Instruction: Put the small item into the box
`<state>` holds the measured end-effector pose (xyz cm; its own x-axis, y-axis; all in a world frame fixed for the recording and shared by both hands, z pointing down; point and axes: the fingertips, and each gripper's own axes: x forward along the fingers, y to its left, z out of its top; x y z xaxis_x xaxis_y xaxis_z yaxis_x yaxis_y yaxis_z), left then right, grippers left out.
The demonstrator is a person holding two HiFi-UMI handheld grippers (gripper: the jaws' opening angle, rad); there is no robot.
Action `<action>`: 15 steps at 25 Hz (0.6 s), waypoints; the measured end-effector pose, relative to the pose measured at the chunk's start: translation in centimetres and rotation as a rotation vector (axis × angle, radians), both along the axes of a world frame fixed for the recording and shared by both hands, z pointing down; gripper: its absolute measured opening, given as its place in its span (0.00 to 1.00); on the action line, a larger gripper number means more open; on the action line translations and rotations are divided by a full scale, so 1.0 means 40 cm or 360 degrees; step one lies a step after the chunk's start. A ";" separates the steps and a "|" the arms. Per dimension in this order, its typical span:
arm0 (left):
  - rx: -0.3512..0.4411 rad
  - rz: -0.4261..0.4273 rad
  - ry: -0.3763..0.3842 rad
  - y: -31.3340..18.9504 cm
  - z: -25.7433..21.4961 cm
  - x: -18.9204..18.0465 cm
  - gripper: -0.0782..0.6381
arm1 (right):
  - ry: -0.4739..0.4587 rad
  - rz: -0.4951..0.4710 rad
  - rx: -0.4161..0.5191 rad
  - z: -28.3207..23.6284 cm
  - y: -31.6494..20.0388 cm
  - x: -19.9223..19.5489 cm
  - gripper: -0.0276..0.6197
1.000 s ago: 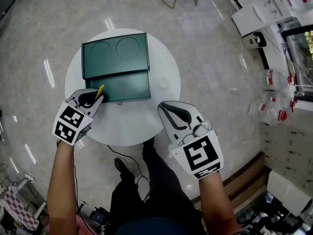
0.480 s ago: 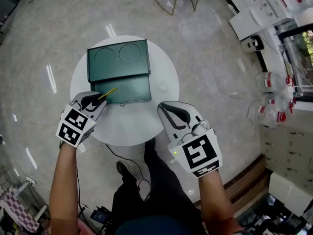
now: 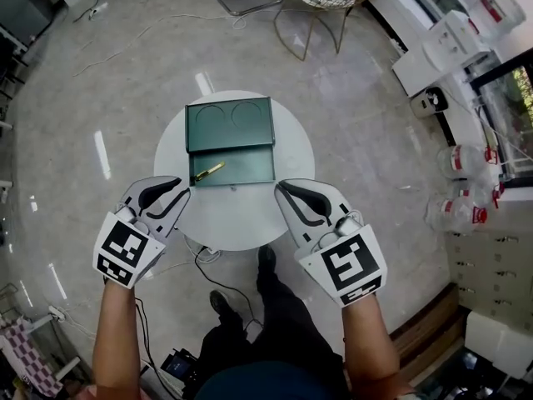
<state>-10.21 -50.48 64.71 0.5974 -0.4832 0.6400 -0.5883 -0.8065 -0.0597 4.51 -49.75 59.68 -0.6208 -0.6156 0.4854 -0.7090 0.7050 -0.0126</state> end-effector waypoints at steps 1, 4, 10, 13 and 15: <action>0.0045 -0.0010 0.0015 0.013 -0.050 -0.014 0.23 | -0.0026 -0.0001 0.0030 -0.038 0.009 -0.012 0.10; 0.0181 -0.0047 0.0074 0.063 -0.209 -0.050 0.23 | -0.0067 -0.0002 0.0090 -0.156 0.050 -0.044 0.10; 0.0420 -0.0106 0.0165 0.226 -0.487 -0.145 0.20 | -0.0059 -0.0022 0.0208 -0.375 0.185 -0.119 0.10; 0.0515 -0.0164 0.0205 0.325 -0.599 -0.210 0.19 | -0.0084 -0.0061 0.0309 -0.478 0.268 -0.174 0.10; 0.0563 -0.0203 0.0229 0.396 -0.668 -0.247 0.18 | -0.0082 -0.0091 0.0351 -0.540 0.331 -0.205 0.10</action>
<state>-20.08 -34.62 37.98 0.5897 -0.7349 0.3349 -0.7050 -0.6707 -0.2303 -3.71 -36.52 38.09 -0.6781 -0.6664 0.3100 -0.6703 0.7338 0.1111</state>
